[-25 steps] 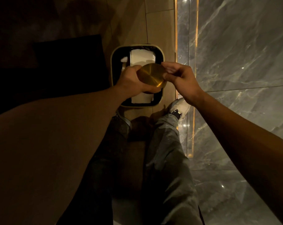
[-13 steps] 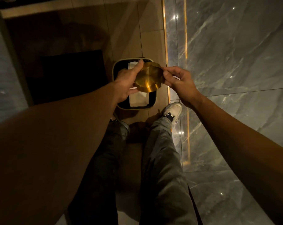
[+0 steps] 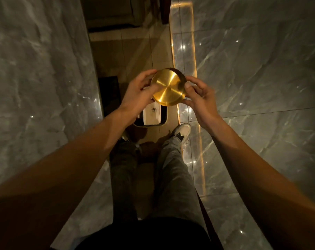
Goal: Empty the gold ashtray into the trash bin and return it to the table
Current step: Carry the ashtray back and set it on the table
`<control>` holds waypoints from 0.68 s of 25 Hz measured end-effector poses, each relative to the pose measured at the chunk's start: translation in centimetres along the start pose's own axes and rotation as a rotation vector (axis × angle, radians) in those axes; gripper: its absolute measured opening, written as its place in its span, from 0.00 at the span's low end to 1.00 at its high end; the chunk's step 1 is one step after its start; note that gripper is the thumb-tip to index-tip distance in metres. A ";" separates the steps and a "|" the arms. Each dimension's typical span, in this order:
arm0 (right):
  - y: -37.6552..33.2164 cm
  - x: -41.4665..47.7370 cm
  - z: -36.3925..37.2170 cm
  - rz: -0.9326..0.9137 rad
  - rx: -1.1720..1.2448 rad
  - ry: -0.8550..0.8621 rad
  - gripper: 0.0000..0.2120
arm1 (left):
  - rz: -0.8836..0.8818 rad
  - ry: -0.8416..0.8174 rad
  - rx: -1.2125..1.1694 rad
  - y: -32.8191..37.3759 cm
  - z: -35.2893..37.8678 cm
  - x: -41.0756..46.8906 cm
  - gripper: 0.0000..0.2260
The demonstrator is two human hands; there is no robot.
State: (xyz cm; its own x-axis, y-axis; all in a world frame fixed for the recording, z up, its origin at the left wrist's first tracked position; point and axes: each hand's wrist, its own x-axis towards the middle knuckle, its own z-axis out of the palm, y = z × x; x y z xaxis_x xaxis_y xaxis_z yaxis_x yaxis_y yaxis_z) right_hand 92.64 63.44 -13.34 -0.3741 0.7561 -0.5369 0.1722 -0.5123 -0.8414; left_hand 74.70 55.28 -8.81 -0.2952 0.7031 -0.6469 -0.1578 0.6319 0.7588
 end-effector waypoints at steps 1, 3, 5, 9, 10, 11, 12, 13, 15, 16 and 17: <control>-1.1 -0.9 0.4 -0.002 0.017 -0.005 0.15 | 0.059 -0.038 0.060 0.6 -0.6 -1.2 0.27; -3.4 -2.8 1.5 -0.017 0.045 -0.039 0.16 | 0.134 -0.086 0.146 1.7 -2.0 -3.8 0.40; -5.7 -4.6 2.9 -0.031 0.054 -0.079 0.17 | 0.194 -0.059 0.177 2.7 -3.3 -6.3 0.46; -10.3 -8.3 6.3 -0.093 -0.077 -0.203 0.18 | 0.328 0.088 0.190 4.5 -6.5 -10.9 0.46; -11.6 -9.3 7.4 -0.133 -0.125 -0.254 0.18 | 0.350 0.122 0.178 5.0 -7.6 -12.0 0.46; -12.9 -10.2 8.5 -0.177 -0.170 -0.302 0.20 | 0.371 0.149 0.162 5.3 -8.6 -13.2 0.46; -14.1 -11.2 9.9 -0.224 -0.221 -0.345 0.22 | 0.393 0.179 0.145 5.6 -10.0 -14.6 0.46; -15.2 -12.1 11.1 -0.268 -0.272 -0.381 0.26 | 0.420 0.209 0.132 5.7 -11.3 -15.8 0.46; -16.5 -13.5 13.6 -0.340 -0.360 -0.451 0.35 | 0.475 0.266 0.111 5.7 -14.2 -18.1 0.44; -16.9 -14.1 15.1 -0.374 -0.404 -0.479 0.39 | 0.502 0.298 0.101 5.5 -15.7 -19.3 0.44; -17.1 -14.6 16.9 -0.415 -0.457 -0.503 0.41 | 0.530 0.326 0.095 5.2 -17.5 -20.5 0.43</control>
State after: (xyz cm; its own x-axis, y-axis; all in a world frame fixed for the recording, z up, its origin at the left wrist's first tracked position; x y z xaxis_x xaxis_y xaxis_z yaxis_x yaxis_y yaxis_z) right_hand 79.79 54.26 9.91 -0.8373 0.5184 -0.1740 0.2451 0.0713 -0.9669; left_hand 63.48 38.47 9.71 -0.5846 0.8028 -0.1175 0.1688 0.2620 0.9502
